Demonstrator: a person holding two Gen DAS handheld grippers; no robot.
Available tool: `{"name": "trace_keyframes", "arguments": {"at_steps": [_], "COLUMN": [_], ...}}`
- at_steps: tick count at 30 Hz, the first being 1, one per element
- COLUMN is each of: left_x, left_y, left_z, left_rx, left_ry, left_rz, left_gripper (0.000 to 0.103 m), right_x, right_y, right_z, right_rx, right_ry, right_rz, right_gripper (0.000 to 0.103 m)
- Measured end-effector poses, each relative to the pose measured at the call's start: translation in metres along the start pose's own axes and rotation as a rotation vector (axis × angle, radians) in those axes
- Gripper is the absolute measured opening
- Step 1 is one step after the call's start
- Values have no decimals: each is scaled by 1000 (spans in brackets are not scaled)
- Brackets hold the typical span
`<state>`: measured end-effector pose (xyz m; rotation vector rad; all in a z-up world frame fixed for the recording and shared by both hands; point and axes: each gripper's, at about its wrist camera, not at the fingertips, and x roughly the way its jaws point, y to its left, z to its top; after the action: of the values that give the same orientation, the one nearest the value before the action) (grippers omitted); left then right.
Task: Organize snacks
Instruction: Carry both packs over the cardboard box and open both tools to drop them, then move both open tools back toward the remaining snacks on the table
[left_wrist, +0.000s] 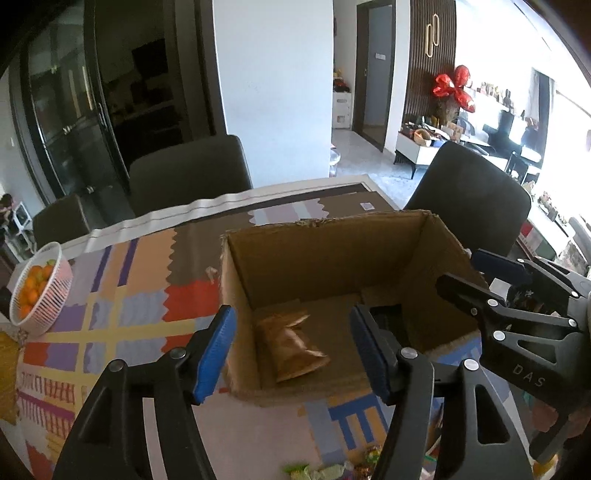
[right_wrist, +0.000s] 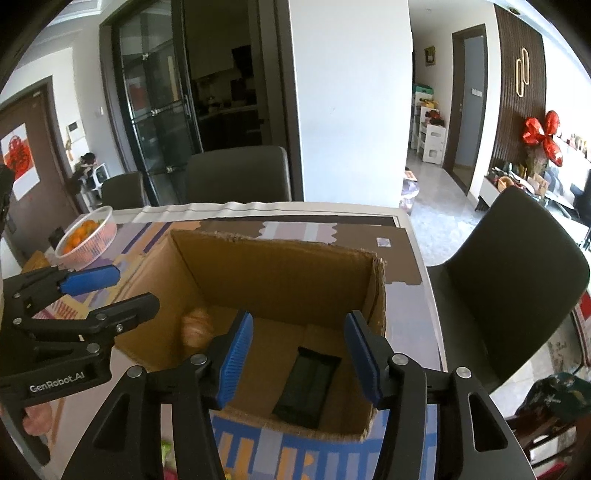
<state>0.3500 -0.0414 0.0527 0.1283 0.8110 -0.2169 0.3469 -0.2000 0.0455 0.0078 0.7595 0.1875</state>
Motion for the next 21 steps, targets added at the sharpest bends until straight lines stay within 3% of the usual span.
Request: {"name": "trace_keyframes", "arguments": {"at_steps": [13,21], "left_x": [-78,-97], "left_y": [-26,-49], "left_z": [-45,-81], "left_rx": [38,71], "left_ry": [-141,-150], "left_rz": [9,-31], "left_gripper": [69,69], "right_x": [-68,-97], "right_y": [11,9], "right_z": [-37,-72], "right_rx": [-50,-62], "right_ry": [-85,-96], "right_rz": [21,29], "right_gripper": [58,58]}}
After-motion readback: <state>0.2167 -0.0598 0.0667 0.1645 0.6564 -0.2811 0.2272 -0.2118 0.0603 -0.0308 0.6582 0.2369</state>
